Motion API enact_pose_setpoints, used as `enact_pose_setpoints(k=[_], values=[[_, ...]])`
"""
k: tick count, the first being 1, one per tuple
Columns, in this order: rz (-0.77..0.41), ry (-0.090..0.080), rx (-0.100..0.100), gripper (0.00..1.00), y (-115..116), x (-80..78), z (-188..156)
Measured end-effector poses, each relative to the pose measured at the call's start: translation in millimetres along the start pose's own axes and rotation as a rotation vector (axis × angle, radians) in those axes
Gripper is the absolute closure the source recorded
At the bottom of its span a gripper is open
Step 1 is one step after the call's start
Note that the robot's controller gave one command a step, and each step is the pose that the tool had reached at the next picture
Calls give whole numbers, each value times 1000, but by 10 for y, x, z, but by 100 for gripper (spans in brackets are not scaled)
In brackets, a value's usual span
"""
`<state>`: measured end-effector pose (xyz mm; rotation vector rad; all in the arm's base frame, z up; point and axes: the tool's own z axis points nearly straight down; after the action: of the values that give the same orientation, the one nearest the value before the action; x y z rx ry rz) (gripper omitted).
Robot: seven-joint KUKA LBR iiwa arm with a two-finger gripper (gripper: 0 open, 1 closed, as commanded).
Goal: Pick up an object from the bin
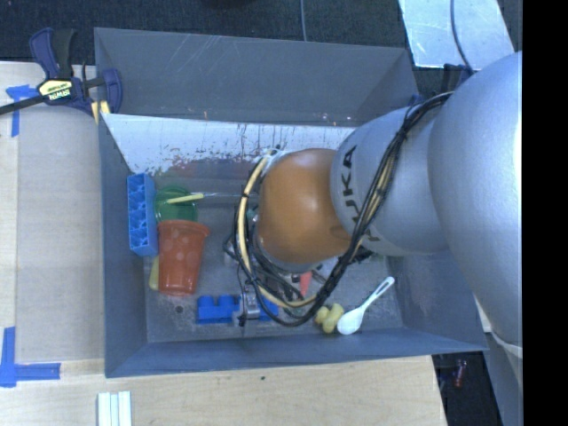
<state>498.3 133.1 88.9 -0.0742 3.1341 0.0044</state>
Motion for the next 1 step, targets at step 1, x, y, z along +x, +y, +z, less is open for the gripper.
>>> enact_pose_setpoints(k=[1], values=[[-75, 7, 0, 0, -307, -447, 143]])
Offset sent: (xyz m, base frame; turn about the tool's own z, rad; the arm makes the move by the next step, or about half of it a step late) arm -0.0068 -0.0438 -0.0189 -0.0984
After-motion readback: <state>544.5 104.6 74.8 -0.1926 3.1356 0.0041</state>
